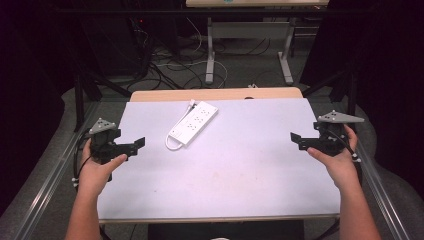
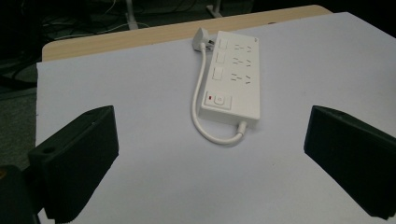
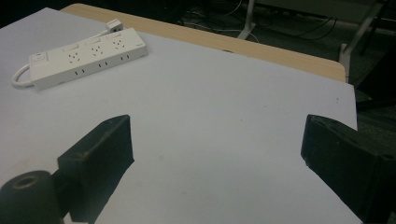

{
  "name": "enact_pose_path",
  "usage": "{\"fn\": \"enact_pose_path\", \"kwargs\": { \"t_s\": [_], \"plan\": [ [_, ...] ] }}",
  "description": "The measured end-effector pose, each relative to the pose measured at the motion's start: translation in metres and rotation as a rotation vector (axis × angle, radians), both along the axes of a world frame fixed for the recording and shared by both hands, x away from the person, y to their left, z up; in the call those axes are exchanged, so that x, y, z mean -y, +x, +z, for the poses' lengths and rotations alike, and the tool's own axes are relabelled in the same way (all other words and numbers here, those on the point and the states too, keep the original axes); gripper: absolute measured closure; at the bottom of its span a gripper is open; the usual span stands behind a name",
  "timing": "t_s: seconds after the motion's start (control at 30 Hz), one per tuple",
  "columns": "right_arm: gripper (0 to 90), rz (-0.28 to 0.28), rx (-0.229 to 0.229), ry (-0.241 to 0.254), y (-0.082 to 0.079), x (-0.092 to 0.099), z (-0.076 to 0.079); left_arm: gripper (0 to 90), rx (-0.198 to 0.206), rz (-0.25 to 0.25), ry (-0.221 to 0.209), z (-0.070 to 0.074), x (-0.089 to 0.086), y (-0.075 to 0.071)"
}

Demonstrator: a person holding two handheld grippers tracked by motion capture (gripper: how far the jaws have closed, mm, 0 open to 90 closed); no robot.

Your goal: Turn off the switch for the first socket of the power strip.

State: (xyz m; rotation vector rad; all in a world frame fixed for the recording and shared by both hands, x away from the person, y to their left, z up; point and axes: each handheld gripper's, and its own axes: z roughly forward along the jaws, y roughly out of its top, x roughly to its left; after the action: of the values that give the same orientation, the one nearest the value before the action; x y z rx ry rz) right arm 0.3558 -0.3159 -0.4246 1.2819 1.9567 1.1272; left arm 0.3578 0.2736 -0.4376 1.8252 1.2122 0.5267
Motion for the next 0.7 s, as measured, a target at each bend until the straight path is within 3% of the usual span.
{"fn": "enact_pose_path", "kwargs": {
  "t_s": [0.1, 0.17, 0.37, 0.7],
  "plan": [
    [8.6, -0.001, 0.001, 0.0, 0.0, -0.001, 0.0, 4.7, 0.0, 0.002, -0.002, 0.0, 0.002, 0.0],
    [8.6, 0.002, -0.002, 0.001, -0.002, -0.002, 0.0, 11.4, -0.001, 0.003, 0.001, 0.0, 0.003, -0.001],
    [8.6, 0.001, 0.01, -0.004, -0.003, -0.002, 0.0, 16.8, 0.03, 0.007, -0.012, 0.003, 0.007, 0.001],
    [11.1, -0.001, 0.014, -0.006, -0.004, 0.0, -0.001, 31.4, 0.05, -0.035, 0.029, 0.012, 0.024, 0.01]
  ]
}}
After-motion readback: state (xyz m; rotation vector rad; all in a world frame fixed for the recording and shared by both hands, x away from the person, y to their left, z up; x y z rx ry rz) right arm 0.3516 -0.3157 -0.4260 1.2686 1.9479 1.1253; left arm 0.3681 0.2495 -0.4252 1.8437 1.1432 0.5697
